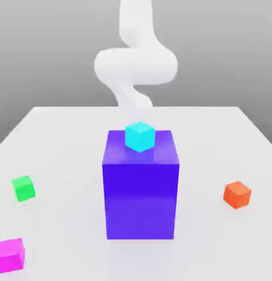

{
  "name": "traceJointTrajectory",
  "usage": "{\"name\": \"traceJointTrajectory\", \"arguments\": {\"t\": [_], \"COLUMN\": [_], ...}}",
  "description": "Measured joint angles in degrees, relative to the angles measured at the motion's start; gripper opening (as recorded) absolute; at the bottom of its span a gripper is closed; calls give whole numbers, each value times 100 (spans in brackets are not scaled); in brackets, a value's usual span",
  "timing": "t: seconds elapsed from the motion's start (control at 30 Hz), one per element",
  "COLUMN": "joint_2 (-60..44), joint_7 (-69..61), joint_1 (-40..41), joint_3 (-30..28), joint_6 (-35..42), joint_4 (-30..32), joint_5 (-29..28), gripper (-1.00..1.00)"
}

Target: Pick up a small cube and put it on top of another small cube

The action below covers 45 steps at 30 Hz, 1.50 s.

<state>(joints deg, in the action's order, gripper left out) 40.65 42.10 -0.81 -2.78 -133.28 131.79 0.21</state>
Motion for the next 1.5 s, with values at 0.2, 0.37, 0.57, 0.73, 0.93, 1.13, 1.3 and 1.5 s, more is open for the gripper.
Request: {"name": "traceJointTrajectory", "arguments": {"t": [0.2,0.37,0.57,0.73,0.93,1.13,1.3,1.5], "joint_2": [-1257,-2284,-3554,-4622,-5847,-7057,-7056,-6395], "joint_7": [-997,-1916,-3141,-4161,-5180,-5827,-5827,-5530], "joint_1": [-166,-235,-123,263,781,1369,1369,1099], "joint_3": [-710,-1266,-1761,-1869,-1865,-1358,-1358,-1724], "joint_6": [-373,-675,-1020,-1298,-1665,-2410,-2396,-1916], "joint_4": [4,7,5,0,5,-201,-201,-27], "joint_5": [161,444,961,1391,1616,2110,2110,1684], "gripper": [0,0,0,0,0,-100,-100,-100]}}
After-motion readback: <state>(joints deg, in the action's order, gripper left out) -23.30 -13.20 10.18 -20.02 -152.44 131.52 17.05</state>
